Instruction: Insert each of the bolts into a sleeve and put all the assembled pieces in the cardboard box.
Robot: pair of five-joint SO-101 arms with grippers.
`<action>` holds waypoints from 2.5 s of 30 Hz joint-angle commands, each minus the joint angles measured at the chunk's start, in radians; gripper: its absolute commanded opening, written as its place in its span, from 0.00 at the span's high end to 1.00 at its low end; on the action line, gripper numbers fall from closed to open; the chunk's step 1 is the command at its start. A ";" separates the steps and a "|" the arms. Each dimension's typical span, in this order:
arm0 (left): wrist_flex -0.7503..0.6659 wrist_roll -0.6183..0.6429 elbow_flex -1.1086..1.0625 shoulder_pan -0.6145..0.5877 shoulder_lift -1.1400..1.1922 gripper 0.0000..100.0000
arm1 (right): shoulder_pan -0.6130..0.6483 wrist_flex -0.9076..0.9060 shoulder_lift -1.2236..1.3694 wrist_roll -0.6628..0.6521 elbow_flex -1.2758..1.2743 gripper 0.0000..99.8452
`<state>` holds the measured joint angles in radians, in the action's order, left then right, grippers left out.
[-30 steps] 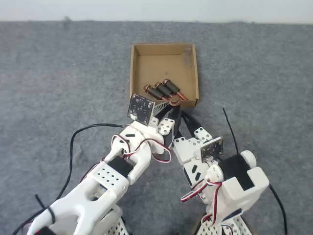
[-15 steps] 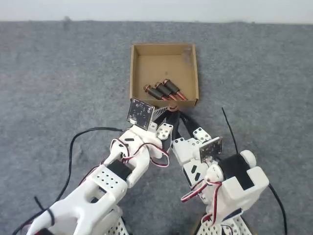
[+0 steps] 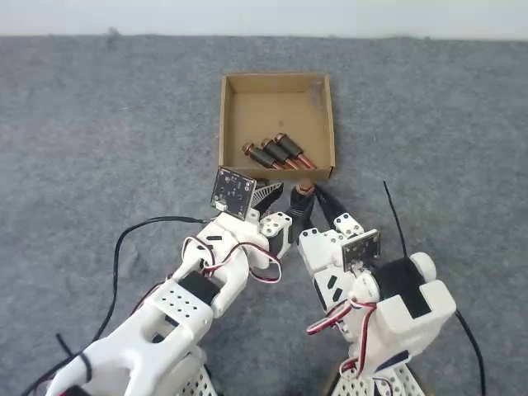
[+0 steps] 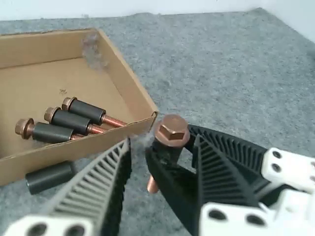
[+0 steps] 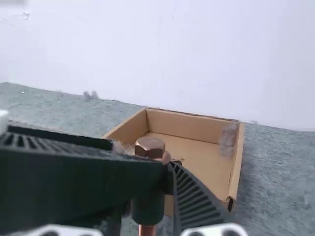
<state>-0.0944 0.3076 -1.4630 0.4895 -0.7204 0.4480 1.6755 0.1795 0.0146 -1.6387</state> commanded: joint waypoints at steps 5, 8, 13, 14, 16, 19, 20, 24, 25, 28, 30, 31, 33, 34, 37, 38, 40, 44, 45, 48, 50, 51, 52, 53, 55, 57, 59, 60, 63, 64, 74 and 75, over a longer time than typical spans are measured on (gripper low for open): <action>0.009 0.008 -0.001 0.005 -0.023 0.80 | -0.016 0.010 -0.044 -0.008 -0.023 0.99; 0.009 0.008 -0.001 0.006 -0.023 0.80 | -0.016 0.010 -0.044 -0.008 -0.023 0.99; -0.074 0.008 -0.036 0.006 -0.064 0.80 | -0.016 0.010 -0.044 -0.008 -0.023 0.99; -0.084 0.008 -0.054 0.006 -0.095 0.80 | -0.016 0.010 -0.044 -0.008 -0.023 0.99; -0.080 0.008 -0.084 0.006 -0.170 0.80 | -0.018 0.010 -0.044 -0.008 -0.023 0.99; -0.015 0.008 -0.108 0.000 -0.304 0.80 | -0.018 0.008 -0.044 -0.008 -0.023 0.99; 0.017 0.008 -0.113 -0.002 -0.350 0.80 | -0.018 0.008 -0.044 -0.008 -0.023 0.99; 0.155 0.008 -0.124 -0.003 -0.523 0.80 | -0.018 0.005 -0.044 -0.008 -0.023 0.99; 0.181 0.008 -0.128 -0.003 -0.565 0.80 | -0.018 0.005 -0.042 -0.008 -0.023 0.99; 0.245 0.008 -0.145 -0.032 -0.683 0.80 | -0.018 0.004 -0.042 -0.008 -0.023 0.99; 0.278 0.009 -0.150 -0.081 -0.750 0.80 | -0.022 0.004 -0.042 -0.008 -0.023 0.99; 0.293 0.009 -0.154 -0.112 -0.784 0.80 | -0.030 0.004 -0.042 -0.008 -0.023 0.99; 0.324 0.009 -0.165 -0.173 -0.838 0.80 | -0.038 0.004 -0.042 -0.008 -0.023 0.99; 0.344 0.009 -0.174 -0.207 -0.865 0.80 | -0.039 0.004 -0.042 -0.008 -0.023 0.99; 0.414 0.009 -0.203 -0.315 -0.937 0.80 | -0.039 0.004 -0.042 -0.008 -0.023 0.99; 0.434 0.009 -0.216 -0.350 -0.962 0.80 | -0.039 0.004 -0.042 -0.008 -0.023 0.99; 0.482 0.009 -0.228 -0.420 -1.002 0.80 | -0.039 0.004 -0.042 -0.008 -0.023 0.99; 0.632 0.009 -0.225 -0.552 -1.066 0.80 | -0.039 0.004 -0.042 -0.008 -0.023 0.99; 0.677 0.009 -0.223 -0.577 -1.077 0.80 | -0.039 0.004 -0.042 -0.008 -0.023 0.99; 0.825 0.009 -0.223 -0.621 -1.086 0.80 | -0.039 0.004 -0.042 -0.008 -0.023 0.99; 0.933 0.005 -0.223 -0.631 -1.088 0.80 | -0.039 0.004 -0.042 -0.008 -0.023 0.99; 0.990 0.005 -0.223 -0.631 -1.088 0.80 | -0.039 0.004 -0.042 -0.008 -0.023 0.99; 1.046 0.003 -0.223 -0.631 -1.088 0.80 | -0.041 0.002 -0.042 -0.008 -0.023 0.99; 1.099 0.002 -0.223 -0.632 -1.088 0.80 | -0.045 0.002 -0.042 -0.008 -0.023 0.99; 1.114 -0.011 -0.223 -0.672 -1.092 0.80 | -0.073 0.005 -0.042 -0.008 -0.021 0.99; 1.106 -0.020 -0.223 -0.741 -1.092 0.80 | -0.096 0.005 -0.042 -0.008 -0.006 0.99; 1.106 -0.021 -0.223 -0.767 -1.092 0.80 | -0.122 0.004 -0.042 -0.008 0.028 0.99; 1.106 -0.023 -0.223 -0.769 -1.092 0.80 | -0.130 0.004 -0.042 -0.008 0.049 0.99; 1.105 -0.025 -0.223 -0.767 -1.092 0.80 | -0.145 0.004 -0.042 -0.009 0.114 0.99; 1.103 -0.025 -0.223 -0.766 -1.091 0.80 | -0.150 0.002 -0.042 -0.009 0.135 0.99; 1.105 -0.097 -0.223 -0.706 -1.091 0.80 | -0.176 -0.320 -0.053 -0.009 0.370 0.99; 1.105 -0.097 -0.223 -0.709 -1.091 0.80 | -0.186 -0.355 -0.053 -0.009 0.400 0.99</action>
<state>1.0088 0.2263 -1.7024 -0.2256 -1.7883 0.2992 1.4500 0.1795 0.0146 -1.3748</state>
